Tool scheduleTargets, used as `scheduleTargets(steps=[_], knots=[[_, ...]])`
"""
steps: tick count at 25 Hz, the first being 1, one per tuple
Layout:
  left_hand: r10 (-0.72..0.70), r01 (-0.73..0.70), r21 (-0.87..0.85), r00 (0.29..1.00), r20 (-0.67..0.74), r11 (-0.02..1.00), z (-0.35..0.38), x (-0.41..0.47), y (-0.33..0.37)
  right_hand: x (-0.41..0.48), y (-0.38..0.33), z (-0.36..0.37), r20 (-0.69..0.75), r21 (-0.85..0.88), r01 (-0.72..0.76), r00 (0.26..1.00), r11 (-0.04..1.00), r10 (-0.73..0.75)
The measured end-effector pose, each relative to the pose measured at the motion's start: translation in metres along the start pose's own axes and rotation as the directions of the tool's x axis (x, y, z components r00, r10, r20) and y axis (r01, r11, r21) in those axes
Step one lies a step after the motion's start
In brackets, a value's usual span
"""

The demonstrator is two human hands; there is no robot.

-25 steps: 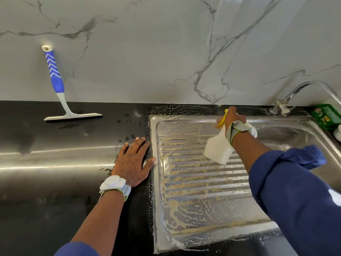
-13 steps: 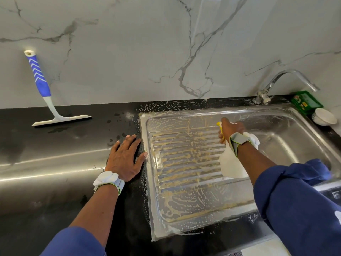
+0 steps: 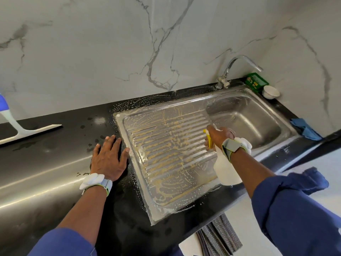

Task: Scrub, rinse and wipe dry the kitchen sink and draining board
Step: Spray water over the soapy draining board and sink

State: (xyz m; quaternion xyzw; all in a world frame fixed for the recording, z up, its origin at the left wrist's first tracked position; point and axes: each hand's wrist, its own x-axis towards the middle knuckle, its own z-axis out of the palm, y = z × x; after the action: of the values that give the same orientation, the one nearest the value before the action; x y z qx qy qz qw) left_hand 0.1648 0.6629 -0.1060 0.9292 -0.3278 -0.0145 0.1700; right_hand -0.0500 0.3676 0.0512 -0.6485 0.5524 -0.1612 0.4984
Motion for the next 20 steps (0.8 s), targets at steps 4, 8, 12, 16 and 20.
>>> scheduleTargets(steps=[4, 8, 12, 16, 20], knots=[[-0.019, 0.018, -0.021, 1.000, -0.023, 1.000, 0.001, -0.001, 0.000, -0.018, 0.039, -0.015, -0.081, 0.007, -0.078, 0.994, 0.997, 0.078], [-0.007, 0.007, -0.024, 1.000, -0.001, 1.000, -0.001, -0.002, 0.000, -0.049, 0.085, -0.033, -0.115, 0.063, -0.189, 0.974, 0.980, 0.195], [0.008, -0.008, -0.022, 1.000, -0.010, 1.000, -0.001, -0.007, 0.001, -0.085, 0.105, -0.051, -0.207, 0.000, -0.186, 0.961, 0.982, 0.182], [0.001, -0.002, -0.028, 0.999, -0.032, 1.000, 0.004, -0.035, 0.021, -0.101, 0.122, -0.071, -0.168, -0.007, -0.207, 0.965, 0.978, 0.203], [-0.010, 0.008, -0.031, 0.998, -0.070, 0.999, 0.012, -0.075, 0.068, -0.088, 0.141, -0.086, -0.160, -0.020, -0.192, 0.969, 0.981, 0.187]])
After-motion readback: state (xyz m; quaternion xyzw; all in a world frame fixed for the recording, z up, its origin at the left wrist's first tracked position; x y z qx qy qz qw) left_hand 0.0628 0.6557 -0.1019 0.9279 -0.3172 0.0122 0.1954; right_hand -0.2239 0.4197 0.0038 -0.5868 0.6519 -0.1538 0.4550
